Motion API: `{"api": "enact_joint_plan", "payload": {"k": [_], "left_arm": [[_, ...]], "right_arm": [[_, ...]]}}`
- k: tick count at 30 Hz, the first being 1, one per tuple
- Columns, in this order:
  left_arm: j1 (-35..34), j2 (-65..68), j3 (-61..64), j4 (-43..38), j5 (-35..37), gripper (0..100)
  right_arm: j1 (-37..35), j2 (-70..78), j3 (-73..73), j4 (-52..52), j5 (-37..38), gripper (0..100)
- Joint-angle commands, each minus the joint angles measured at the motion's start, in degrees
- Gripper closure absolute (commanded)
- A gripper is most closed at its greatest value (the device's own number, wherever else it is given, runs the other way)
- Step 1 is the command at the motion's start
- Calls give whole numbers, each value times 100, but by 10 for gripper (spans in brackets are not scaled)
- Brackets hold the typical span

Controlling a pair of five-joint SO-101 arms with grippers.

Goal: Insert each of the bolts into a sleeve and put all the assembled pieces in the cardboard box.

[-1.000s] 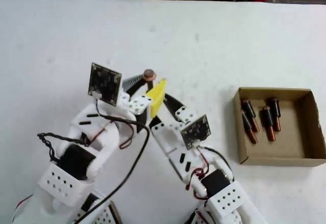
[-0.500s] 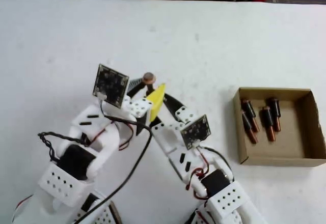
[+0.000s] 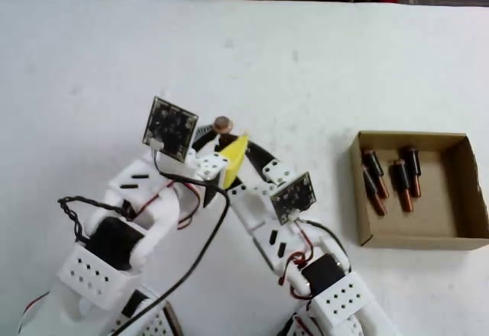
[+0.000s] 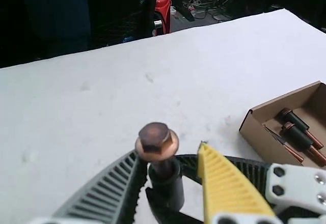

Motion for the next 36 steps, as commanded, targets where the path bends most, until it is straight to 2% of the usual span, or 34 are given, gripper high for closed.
{"api": "enact_joint_plan", "payload": {"k": [1, 8, 17, 23, 27, 31, 36], "left_arm": [[-145, -110, -70, 9, -53, 729], [-514, -92, -53, 9, -62, 710], [-576, -119, -237, 9, -70, 710], [-1314, -119, -563, 202, -589, 717], [-1851, -119, -1055, 1029, -624, 836], [-1965, -119, -1618, 1662, -624, 949], [-1965, -119, -1749, 2312, -624, 976]], "right_arm": [[22, -31, -88, -154, -9, 982], [22, -31, -88, -154, -9, 982], [22, -31, -88, -145, -9, 982], [31, -31, -88, -127, -9, 982], [31, -31, -88, -127, -9, 982], [31, -31, -88, -127, -9, 982], [31, -31, -88, -127, -9, 982]]}}
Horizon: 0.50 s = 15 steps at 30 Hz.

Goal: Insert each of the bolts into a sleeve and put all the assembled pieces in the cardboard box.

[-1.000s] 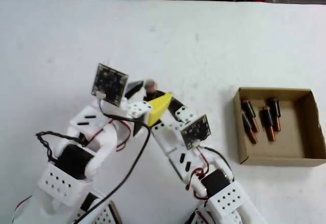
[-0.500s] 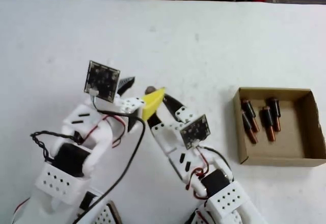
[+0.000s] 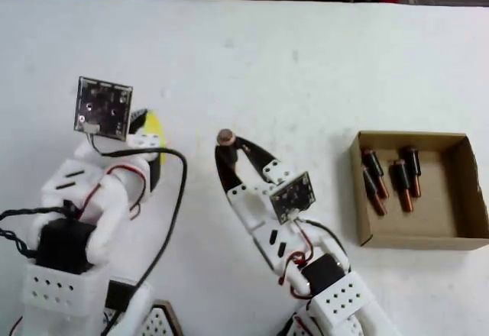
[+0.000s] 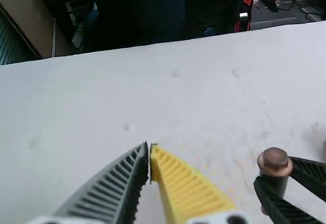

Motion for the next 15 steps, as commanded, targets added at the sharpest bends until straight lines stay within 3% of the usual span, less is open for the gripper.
{"api": "enact_joint_plan", "payload": {"k": [1, 6, 15], "left_arm": [[-66, -101, -316, 624, -44, 976], [-66, -101, 53, 1169, -18, 976], [-66, -101, 1415, 879, -18, 976]], "right_arm": [[22, -31, -97, -127, -18, 982], [127, -31, -97, -119, -9, 982], [804, -31, -211, -119, -9, 982]]}}
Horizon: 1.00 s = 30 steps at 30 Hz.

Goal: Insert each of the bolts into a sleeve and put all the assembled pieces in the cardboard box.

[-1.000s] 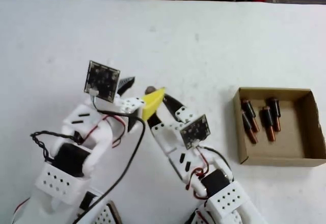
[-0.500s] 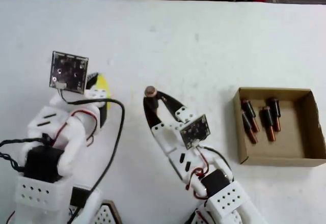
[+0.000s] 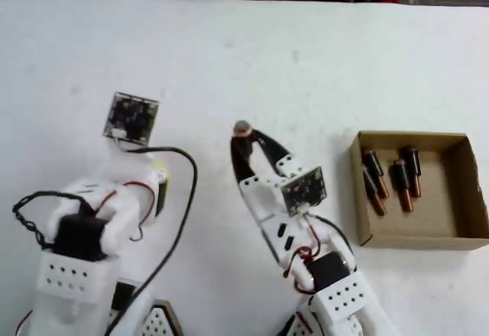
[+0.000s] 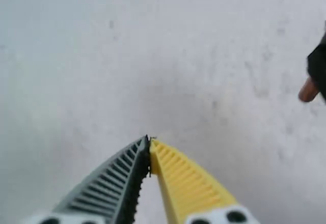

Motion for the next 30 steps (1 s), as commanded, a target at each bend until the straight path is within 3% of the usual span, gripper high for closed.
{"api": "enact_joint_plan", "payload": {"k": [1, 6, 11, 22, 30], "left_arm": [[-66, -92, 651, -413, -18, 976], [-180, -92, 1521, -1169, -18, 976], [-409, -286, 1389, -1187, -18, 976], [-435, -3231, 1407, -246, -9, 976], [-1358, -4110, 1424, 273, -132, 976]], "right_arm": [[233, -31, -246, -119, 9, 982], [295, -31, -281, 66, 800, 982], [295, -31, -281, 110, 826, 982], [295, -31, -281, 110, 853, 982], [312, -31, -281, 110, 862, 982]]}}
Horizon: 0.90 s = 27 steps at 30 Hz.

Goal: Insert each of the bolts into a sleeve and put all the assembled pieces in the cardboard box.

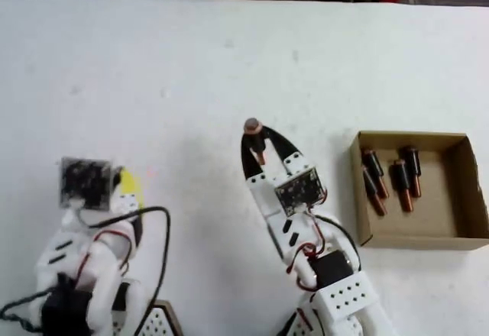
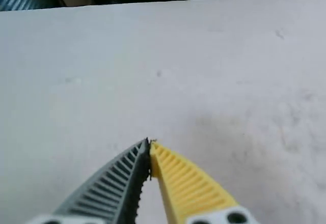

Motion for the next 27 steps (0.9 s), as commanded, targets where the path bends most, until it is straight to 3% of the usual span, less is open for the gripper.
{"api": "enact_joint_plan", "payload": {"k": [1, 6, 13, 23, 27], "left_arm": [[-365, -435, -105, 211, -237, 976], [-374, -444, 18, 343, -369, 976], [-374, -444, 1160, 167, -387, 976], [-347, -444, 2462, -35, -343, 976], [-338, -444, 2760, -35, -378, 976]], "right_arm": [[66, -31, -290, 4, 79, 982], [277, -31, -844, 989, 79, 982], [963, -31, -2066, 2809, 79, 982], [1657, 13, -3024, 3916, 97, 982], [1780, 13, -3314, 4303, 554, 982]]}}
